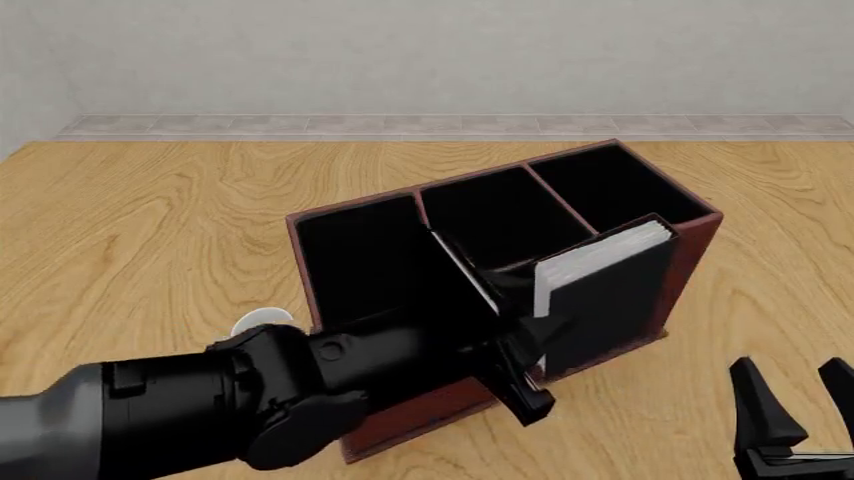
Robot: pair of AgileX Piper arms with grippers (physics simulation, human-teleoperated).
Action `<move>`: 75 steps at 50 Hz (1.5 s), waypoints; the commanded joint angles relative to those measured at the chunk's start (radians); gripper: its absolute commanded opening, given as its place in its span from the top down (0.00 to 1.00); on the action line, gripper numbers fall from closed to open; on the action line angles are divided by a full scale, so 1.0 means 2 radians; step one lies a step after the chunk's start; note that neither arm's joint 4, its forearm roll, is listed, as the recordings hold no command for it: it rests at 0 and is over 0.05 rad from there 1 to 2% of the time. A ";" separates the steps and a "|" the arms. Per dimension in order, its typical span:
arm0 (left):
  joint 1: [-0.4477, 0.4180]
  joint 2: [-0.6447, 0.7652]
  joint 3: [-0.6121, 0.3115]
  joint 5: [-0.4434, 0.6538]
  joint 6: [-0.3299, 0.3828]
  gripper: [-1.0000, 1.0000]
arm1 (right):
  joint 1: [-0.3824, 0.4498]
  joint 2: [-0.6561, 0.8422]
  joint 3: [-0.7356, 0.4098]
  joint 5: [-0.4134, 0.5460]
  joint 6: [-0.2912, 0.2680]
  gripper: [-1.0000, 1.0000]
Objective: Pick up the book and place it in the back compartment of the caddy.
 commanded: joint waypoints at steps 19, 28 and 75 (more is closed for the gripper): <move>0.051 -0.092 0.017 0.038 0.028 1.00 | 0.000 0.000 0.000 0.001 0.000 0.00; 0.059 -0.101 0.020 0.041 0.023 1.00 | 0.000 -0.002 0.000 0.002 0.000 0.00; 0.059 -0.008 0.009 -0.004 0.024 1.00 | 0.000 0.002 0.000 -0.002 0.000 0.00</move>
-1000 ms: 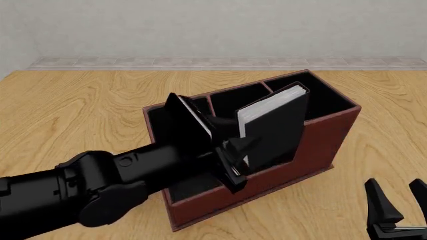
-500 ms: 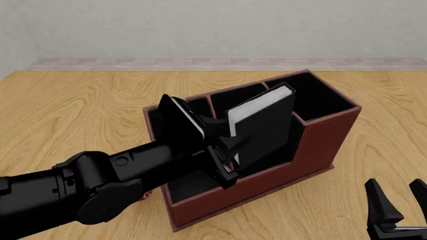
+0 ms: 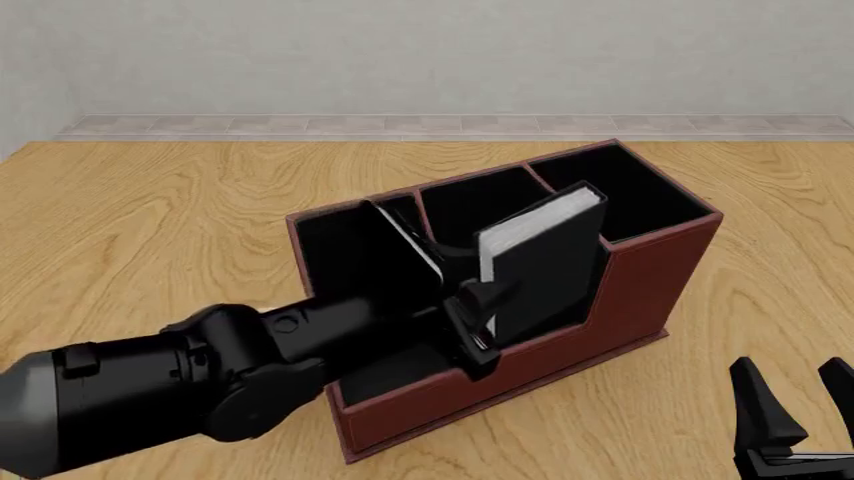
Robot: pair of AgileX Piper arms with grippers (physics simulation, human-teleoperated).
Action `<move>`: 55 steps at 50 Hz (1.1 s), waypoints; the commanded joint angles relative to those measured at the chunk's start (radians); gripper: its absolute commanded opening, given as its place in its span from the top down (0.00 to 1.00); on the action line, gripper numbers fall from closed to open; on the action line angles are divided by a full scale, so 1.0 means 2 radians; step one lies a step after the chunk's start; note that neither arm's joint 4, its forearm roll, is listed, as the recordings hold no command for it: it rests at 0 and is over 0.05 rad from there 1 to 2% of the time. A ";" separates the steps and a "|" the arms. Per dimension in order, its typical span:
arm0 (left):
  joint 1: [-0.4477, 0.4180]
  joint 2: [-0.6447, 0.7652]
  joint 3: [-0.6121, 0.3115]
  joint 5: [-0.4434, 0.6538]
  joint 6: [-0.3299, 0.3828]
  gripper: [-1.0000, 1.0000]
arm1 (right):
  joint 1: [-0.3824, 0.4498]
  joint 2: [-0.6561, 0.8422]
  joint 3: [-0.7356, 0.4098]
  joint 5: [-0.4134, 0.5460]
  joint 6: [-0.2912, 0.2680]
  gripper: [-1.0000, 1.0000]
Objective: Pick up the book and place it in the back compartment of the caddy.
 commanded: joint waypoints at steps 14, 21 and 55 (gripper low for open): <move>0.019 0.051 -0.017 -0.025 0.016 1.00 | 0.000 0.002 0.000 -0.002 0.000 0.00; 0.024 0.066 -0.011 -0.044 0.014 1.00 | 0.000 0.001 0.000 -0.001 0.000 0.00; 0.038 0.115 0.001 -0.079 0.021 1.00 | 0.000 0.002 0.000 -0.003 0.000 0.00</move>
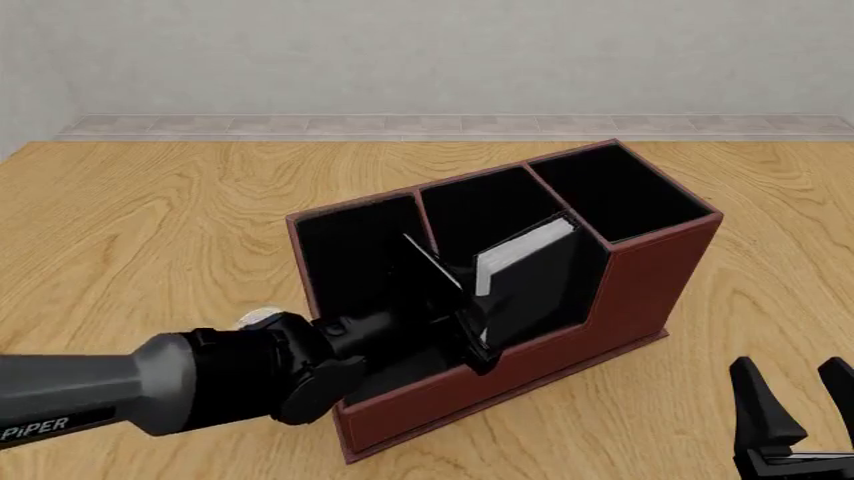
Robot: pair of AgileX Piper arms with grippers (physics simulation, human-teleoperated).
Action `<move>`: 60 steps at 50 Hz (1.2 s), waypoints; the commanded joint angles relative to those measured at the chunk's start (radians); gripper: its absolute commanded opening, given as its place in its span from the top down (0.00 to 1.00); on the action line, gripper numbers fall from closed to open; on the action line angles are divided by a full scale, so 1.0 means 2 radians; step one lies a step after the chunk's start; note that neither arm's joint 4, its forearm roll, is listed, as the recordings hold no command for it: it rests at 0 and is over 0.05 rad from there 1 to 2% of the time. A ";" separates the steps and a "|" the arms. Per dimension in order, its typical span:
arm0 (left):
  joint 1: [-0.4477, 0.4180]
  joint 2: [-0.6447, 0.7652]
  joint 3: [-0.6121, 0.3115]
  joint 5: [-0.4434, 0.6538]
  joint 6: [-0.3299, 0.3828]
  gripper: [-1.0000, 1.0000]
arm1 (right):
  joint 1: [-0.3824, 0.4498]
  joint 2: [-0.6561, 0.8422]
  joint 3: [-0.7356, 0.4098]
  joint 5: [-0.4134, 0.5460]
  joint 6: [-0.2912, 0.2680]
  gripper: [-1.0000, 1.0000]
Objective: Pick up the book and place it in the back compartment of the caddy.
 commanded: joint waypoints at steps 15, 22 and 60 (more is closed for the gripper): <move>0.006 0.032 0.005 -0.031 0.008 1.00 | 0.000 0.000 0.000 0.000 0.000 0.00; 0.007 0.034 0.003 -0.029 0.005 1.00 | 0.000 0.000 0.000 0.000 0.000 0.00; -0.001 0.000 0.022 -0.022 -0.006 0.00 | 0.000 0.000 0.000 0.000 0.000 0.00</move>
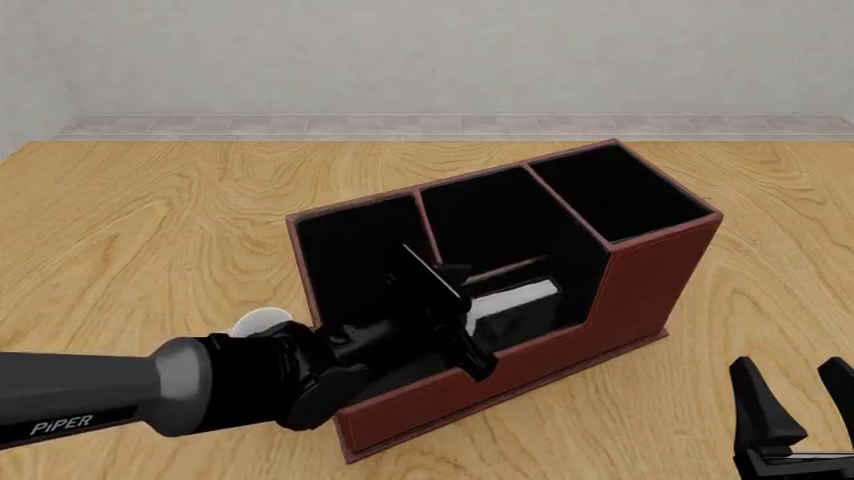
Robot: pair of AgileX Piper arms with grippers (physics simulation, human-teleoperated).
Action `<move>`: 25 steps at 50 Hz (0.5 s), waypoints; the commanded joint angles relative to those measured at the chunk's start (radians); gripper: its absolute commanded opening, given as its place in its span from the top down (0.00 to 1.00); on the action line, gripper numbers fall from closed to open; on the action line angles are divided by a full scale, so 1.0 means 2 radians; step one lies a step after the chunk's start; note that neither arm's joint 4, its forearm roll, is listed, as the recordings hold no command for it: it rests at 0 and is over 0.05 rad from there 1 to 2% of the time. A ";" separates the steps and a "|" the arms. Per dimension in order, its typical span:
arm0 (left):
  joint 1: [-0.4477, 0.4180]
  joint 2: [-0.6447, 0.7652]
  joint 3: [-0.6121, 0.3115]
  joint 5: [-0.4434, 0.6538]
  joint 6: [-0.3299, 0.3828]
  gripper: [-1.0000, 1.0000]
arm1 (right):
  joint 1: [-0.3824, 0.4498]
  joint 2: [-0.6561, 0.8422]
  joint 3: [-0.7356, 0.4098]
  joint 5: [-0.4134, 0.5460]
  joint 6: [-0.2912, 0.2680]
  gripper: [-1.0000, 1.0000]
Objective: Pick up the book and place it in the back compartment of the caddy.
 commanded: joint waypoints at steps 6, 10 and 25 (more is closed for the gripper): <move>-0.005 -0.026 0.020 0.002 -0.007 0.00 | 0.000 0.000 0.000 0.000 0.000 0.00; -0.001 -0.026 0.023 0.001 -0.010 0.00 | 0.000 0.000 0.000 0.000 0.000 0.00; -0.001 -0.060 0.043 0.012 -0.009 0.00 | 0.000 0.000 0.000 0.000 0.000 0.00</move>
